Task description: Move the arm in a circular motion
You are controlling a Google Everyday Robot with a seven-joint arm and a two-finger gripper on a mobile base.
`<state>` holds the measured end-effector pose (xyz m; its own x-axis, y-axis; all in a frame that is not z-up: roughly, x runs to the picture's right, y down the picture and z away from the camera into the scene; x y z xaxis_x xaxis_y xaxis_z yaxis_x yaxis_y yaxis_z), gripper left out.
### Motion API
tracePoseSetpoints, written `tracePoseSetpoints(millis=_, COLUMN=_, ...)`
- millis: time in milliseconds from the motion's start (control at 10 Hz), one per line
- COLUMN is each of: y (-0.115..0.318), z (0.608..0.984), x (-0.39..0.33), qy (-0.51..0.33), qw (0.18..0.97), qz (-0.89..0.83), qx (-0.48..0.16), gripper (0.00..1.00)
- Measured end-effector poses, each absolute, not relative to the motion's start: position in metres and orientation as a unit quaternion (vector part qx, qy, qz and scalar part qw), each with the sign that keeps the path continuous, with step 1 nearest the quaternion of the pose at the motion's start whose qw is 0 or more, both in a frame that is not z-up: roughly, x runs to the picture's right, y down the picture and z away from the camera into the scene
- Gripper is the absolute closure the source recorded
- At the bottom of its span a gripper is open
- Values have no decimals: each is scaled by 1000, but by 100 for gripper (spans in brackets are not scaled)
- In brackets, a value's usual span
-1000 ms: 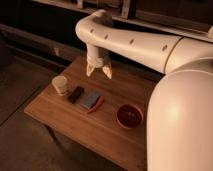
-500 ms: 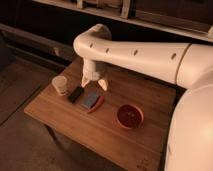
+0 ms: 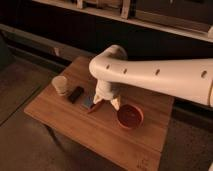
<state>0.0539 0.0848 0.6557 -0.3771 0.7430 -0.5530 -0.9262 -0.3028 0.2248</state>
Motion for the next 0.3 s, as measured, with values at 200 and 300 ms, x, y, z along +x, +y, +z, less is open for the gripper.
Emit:
tracePoseSetpoints(millis=200, y=86, z=652, x=102, qy=288, qw=497, qz=802, qx=-162, gripper=35)
tracePoseSetpoints(millis=300, y=82, z=653, x=121, qy=298, qw=490, qz=805, qx=-155, gripper=35)
